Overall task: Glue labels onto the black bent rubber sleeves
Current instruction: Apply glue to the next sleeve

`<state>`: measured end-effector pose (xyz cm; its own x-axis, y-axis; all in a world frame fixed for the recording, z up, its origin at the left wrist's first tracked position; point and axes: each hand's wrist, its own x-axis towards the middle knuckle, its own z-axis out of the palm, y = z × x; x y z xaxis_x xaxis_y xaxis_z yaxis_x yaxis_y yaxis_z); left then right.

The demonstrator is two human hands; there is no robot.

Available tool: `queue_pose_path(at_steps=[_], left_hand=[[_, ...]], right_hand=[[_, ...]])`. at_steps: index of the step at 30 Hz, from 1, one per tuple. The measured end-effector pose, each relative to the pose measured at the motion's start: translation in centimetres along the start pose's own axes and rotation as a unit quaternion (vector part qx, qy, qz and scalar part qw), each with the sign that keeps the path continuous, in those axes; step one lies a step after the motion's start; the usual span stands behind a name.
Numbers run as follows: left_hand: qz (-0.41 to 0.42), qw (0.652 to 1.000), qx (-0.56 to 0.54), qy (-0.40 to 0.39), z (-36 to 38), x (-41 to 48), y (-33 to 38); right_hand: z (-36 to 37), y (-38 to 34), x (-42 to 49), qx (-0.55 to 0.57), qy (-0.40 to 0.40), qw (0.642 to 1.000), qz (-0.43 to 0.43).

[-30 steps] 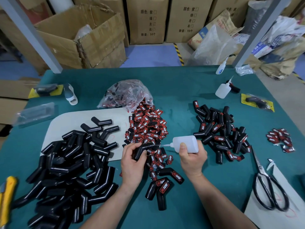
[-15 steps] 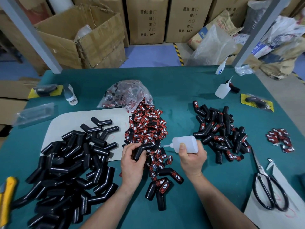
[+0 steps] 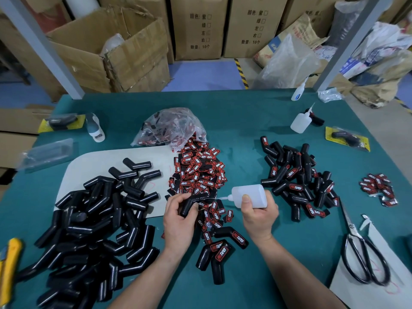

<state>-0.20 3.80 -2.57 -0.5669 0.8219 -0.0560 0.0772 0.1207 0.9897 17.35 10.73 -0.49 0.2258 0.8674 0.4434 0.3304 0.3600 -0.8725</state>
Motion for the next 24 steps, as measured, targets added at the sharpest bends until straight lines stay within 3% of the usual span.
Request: queue_pose_path(at_steps=[9,16,24], left_hand=[[0.004,1.000,0.002,-0.008,0.0,-0.1,0.3],[0.005,1.000,0.002,-0.011,-0.1,-0.1,0.1],[0.038,0.999,0.014,-0.006,0.1,0.2,-0.2]], right_hand=[[0.2,0.5,-0.2,0.012,0.003,1.000,0.008],[0.1,1.0,0.0,0.062,0.045,0.991,0.112],[0.1,-0.1,0.7,0.111,0.070,0.983,0.126]])
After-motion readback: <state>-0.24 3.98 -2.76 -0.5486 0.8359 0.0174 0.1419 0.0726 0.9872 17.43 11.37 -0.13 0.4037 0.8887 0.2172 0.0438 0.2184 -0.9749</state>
